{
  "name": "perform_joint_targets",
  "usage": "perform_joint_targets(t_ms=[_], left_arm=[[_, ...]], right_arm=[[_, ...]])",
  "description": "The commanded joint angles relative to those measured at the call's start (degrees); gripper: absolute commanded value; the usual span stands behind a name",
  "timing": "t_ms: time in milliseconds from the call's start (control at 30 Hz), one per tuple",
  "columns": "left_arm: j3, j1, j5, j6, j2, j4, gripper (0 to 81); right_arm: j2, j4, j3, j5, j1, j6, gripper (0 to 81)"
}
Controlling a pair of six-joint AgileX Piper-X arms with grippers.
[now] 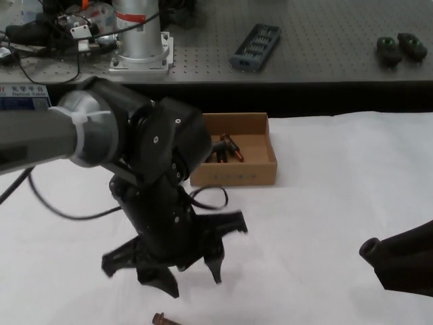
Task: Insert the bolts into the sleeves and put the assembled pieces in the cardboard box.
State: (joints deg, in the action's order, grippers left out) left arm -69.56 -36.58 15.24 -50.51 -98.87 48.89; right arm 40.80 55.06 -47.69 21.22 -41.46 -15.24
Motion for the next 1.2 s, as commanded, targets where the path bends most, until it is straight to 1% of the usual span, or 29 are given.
perform_joint_targets(t_ms=[0, 100, 200, 267, 400, 433, 467, 567, 667, 733, 767, 933, 1167], left_arm=[[0.08, -1.37, -6.04, -19.42, -0.01, -0.02, 41.9], [0.08, -3.42, -10.83, -33.08, -0.01, 0.35, 41.9], [0.08, -5.63, -13.64, -40.11, -0.01, 1.19, 41.4], [0.08, -7.26, -16.36, -40.41, -0.01, 3.20, 36.8], [0.51, -10.33, -21.24, -40.83, -0.01, 10.03, 21.4], [0.82, -10.82, -21.47, -40.83, -0.01, 10.72, 19.0], [1.31, -11.27, -21.40, -40.83, -0.01, 11.24, 18.4], [2.50, -12.03, -21.28, -41.28, -0.01, 11.43, 21.7], [3.34, -12.06, -20.37, -42.53, -0.01, 11.96, 29.3], [3.62, -12.06, -20.02, -44.01, -0.01, 11.44, 36.6], [3.62, -12.06, -20.05, -44.01, -0.01, 10.84, 38.2], [5.06, -12.06, -20.11, -45.19, -0.01, 5.86, 37.7], [5.10, -11.78, -20.11, -46.92, -1.33, 2.95, 36.5]], right_arm=[[-0.40, -0.15, -0.15, 0.84, -0.01, 0.20, 1.9], [-0.40, -0.15, -0.15, 0.84, -0.01, 0.20, 1.9], [-0.40, -0.15, -0.15, 0.84, -0.01, 0.20, 1.9], [-0.40, -0.15, -0.15, 0.84, -0.01, 0.20, 1.9], [-0.40, -0.15, -0.15, 0.84, -0.01, 0.20, 1.9], [-0.40, -0.15, -0.15, 0.84, -0.01, 0.20, 1.9], [-0.40, -0.15, -0.15, 0.84, -0.01, 0.20, 1.9], [-0.40, -0.05, -0.15, 0.84, -0.01, 0.18, 1.9], [-0.40, 0.22, -0.15, 1.42, -0.01, 0.18, 1.9], [-0.40, 0.48, -0.15, 1.88, -0.01, 0.18, 1.9], [-0.40, 0.51, -0.15, 1.87, -0.01, 0.18, 1.9], [-0.40, 0.51, -0.15, 1.87, -0.01, 0.18, 1.9], [-0.40, 0.99, -0.15, 1.87, -0.01, 0.18, 1.9]])
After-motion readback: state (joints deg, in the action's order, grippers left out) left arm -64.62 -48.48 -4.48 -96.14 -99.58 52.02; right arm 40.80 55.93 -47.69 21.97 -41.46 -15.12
